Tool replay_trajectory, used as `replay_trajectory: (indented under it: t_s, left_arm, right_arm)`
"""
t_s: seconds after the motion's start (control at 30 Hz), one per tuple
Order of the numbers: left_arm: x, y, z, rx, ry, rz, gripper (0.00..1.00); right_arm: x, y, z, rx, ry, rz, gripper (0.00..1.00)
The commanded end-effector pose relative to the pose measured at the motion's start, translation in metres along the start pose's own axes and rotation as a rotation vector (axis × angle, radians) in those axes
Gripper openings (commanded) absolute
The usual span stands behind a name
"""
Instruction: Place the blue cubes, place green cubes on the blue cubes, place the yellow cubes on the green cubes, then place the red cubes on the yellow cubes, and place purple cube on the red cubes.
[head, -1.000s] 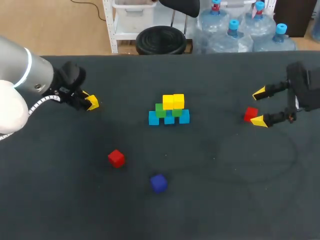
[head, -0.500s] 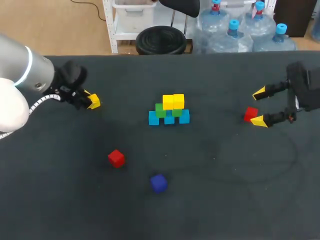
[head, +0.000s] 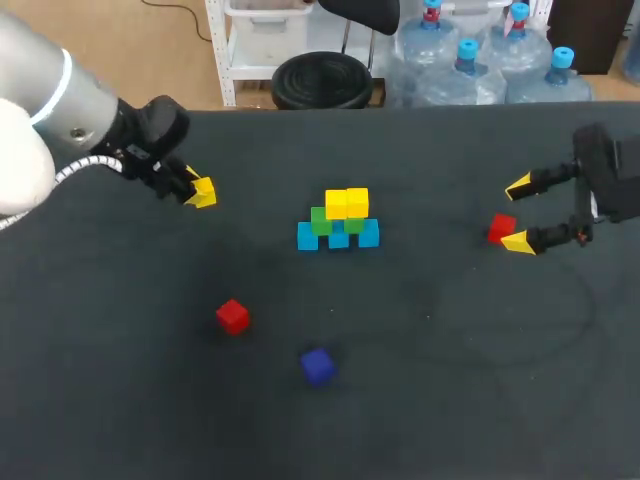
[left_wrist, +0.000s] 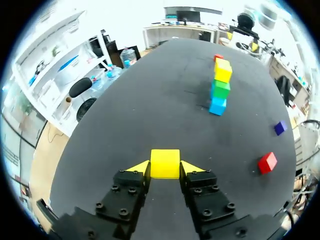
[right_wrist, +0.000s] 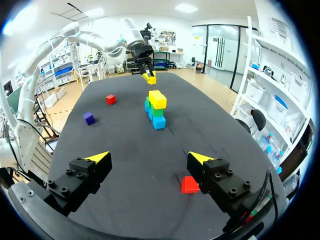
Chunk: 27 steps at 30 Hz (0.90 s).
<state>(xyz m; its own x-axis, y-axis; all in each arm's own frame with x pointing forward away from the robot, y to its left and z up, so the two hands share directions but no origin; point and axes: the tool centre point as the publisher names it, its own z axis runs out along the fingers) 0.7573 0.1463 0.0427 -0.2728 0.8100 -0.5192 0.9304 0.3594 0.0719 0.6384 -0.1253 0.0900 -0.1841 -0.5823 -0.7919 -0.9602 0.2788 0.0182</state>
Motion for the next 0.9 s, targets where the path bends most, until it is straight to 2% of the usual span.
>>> replay_trajectory:
  t_s: [0.03, 0.43, 0.9]
  left_arm:
    - [-0.017, -0.004, -0.008, 0.010, 0.022, 0.025, 0.00]
    - [-0.059, -0.027, -0.004, 0.044, 0.011, 0.114, 0.00]
    - [-0.072, -0.044, 0.008, 0.077, 0.019, 0.137, 0.00]
  right_arm:
    - [0.000, 0.000, 0.000, 0.000, -0.002, -0.001, 1.00]
    - [0.000, 0.000, 0.000, 0.000, -0.002, -0.001, 1.00]
    - [0.000, 0.000, 0.000, 0.000, -0.002, -0.001, 1.00]
